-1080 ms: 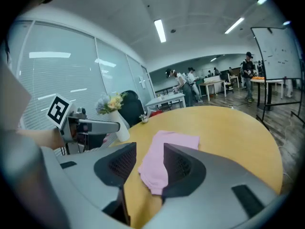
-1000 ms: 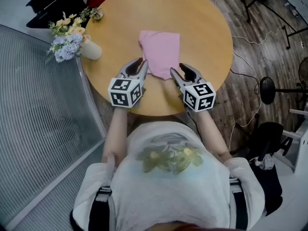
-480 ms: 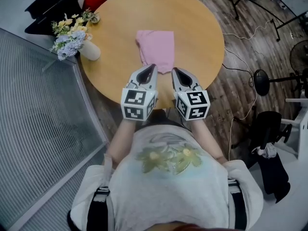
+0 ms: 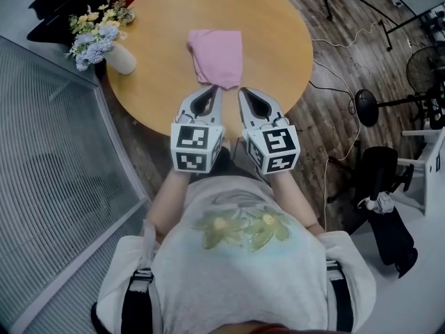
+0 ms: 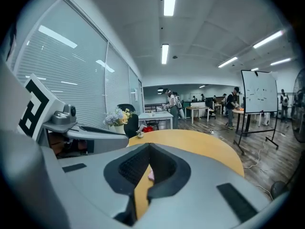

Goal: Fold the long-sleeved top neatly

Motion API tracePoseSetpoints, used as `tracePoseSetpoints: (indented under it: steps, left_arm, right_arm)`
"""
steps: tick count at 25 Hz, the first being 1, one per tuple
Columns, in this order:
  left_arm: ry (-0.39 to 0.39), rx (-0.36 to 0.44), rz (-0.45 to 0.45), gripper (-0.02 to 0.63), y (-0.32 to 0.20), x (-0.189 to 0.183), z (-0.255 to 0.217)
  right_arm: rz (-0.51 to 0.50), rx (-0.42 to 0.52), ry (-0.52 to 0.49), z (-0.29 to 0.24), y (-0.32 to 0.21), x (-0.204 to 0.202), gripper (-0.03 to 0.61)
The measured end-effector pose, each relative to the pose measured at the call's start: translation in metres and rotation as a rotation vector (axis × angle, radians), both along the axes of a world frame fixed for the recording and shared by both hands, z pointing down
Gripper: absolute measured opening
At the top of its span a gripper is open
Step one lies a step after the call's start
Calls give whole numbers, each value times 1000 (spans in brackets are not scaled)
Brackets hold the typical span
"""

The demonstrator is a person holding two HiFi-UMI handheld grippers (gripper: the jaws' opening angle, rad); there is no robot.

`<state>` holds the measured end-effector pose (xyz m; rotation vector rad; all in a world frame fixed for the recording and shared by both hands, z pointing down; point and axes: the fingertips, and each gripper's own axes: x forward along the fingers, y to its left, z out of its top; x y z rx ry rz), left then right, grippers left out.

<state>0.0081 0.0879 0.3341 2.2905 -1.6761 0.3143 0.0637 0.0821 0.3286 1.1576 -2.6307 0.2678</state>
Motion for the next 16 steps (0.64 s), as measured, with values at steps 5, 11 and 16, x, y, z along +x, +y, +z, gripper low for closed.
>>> tracePoseSetpoints:
  steps: [5,11,16]
  left_arm:
    - [1,20,2,3,15,-2,-11]
    - [9,31,42,3,31,2,-16]
    - [-7,26,76,3,42,6,-9]
  right_arm:
    - [6,18,1,-6,17,-4,18]
    - [9,22,24,-5,32,-6,18]
    - [12,25,23,-4,41,-4,18]
